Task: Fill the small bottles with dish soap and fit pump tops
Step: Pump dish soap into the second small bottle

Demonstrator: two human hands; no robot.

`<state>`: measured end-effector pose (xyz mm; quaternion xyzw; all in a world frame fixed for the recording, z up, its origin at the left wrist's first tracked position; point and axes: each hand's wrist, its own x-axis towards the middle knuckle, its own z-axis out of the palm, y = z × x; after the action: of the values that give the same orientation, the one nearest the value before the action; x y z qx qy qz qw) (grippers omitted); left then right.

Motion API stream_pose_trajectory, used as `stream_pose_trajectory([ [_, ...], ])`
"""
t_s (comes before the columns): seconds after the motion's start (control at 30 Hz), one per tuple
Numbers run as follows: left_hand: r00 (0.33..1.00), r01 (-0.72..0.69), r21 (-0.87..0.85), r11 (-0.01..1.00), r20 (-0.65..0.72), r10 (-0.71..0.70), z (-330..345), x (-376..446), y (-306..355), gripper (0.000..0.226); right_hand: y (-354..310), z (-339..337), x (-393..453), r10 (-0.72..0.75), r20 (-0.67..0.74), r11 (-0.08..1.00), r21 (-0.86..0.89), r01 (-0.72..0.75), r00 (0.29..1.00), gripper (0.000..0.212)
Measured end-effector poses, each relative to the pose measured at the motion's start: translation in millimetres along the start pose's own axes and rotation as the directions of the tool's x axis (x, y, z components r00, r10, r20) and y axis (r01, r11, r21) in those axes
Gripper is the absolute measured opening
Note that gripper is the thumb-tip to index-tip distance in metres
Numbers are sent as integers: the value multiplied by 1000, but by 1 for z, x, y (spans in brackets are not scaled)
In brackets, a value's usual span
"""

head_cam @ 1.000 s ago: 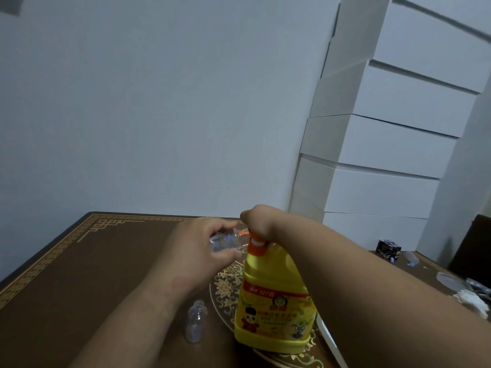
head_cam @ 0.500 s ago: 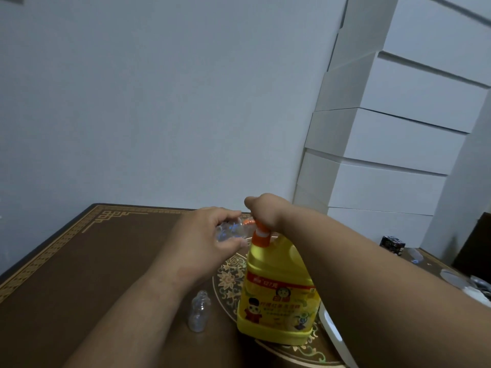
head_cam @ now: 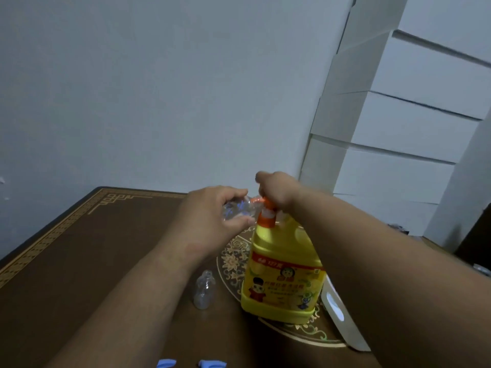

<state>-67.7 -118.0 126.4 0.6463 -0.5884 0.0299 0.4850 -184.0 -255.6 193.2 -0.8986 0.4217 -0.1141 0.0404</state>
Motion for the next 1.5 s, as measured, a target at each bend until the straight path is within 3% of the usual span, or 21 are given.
stream_pose_trajectory([
  [0.07, 1000, -13, 26, 1000, 0, 13, 0, 0, 1, 58, -2, 1, -2, 17, -8, 1000, -25, -17, 1000, 18],
  [0.23, 998, 9, 46, 999, 62, -12, 2, -1, -4, 59, -19, -2, -9, 33, 221, 948, -315, 39, 975, 13],
  [0.3, 998, 23, 22, 999, 60, -25, 2, 0, -5, 59, -14, 0, -5, 21, 218, 966, -255, 36, 976, 12],
  [0.4, 1000, 10, 24, 1000, 12, -10, 2, 0, -2, 59, -4, -1, -3, 46, 64, 998, 42, -49, 997, 4],
  [0.43, 1000, 1, 30, 1000, -4, -1, 2, 0, 0, 58, -1, -1, -3, 70, 9, 991, 111, -71, 997, 15],
  [0.47, 1000, -4, 36, 999, -13, 5, 2, -1, 2, 58, 0, -1, -3, 73, -27, 989, 132, -68, 997, 20],
  [0.53, 1000, -1, 44, 999, 1, 1, 3, -2, 2, 56, -6, 0, -6, 44, 50, 999, 29, -46, 998, 5],
  [0.67, 997, 22, 78, 997, 75, -28, 3, -2, -4, 57, -17, 0, -9, 58, 177, 971, -240, -14, 982, 31],
  [0.77, 999, 32, 36, 999, 30, -33, 3, -1, -3, 58, -8, 2, -5, 30, 77, 997, -71, -25, 997, 2],
  [0.87, 1000, 7, 67, 998, -15, -6, 4, -1, 1, 57, -1, 0, -4, 81, 2, 991, 111, -81, 997, 34],
  [0.93, 1000, 4, 87, 996, -4, -3, 4, -2, 2, 57, -6, -1, -5, 74, 85, 996, 50, -78, 994, 27],
  [1.03, 998, 22, 104, 994, 52, -28, 3, -3, -2, 57, -18, -2, -8, 79, 250, 980, -195, -30, 965, 18],
  [1.1, 996, 43, 80, 996, 74, -49, 2, -2, -3, 57, -19, -2, -7, 73, 268, 966, -258, -1, 961, 15],
  [1.2, 997, 52, 48, 998, 62, -55, 1, 0, -2, 58, -8, 3, -5, 79, 165, 996, 18, -83, 983, 9],
  [1.27, 999, 44, 38, 998, 27, -45, 1, 0, 0, 58, -2, 3, -8, 134, 97, 929, 334, -159, 986, 22],
  [1.33, 999, 37, 45, 998, 13, -38, 2, 0, 1, 58, -1, 2, -7, 165, 103, 881, 433, -193, 981, 27],
  [1.43, 999, 33, 55, 998, 38, -35, 2, -1, -1, 57, -5, 3, 0, 174, 189, 945, 243, -218, 966, 9],
  [1.5, 997, 40, 60, 997, 64, -44, 3, -2, -3, 58, -10, 6, 1, 156, 229, 982, 66, -176, 961, 13],
])
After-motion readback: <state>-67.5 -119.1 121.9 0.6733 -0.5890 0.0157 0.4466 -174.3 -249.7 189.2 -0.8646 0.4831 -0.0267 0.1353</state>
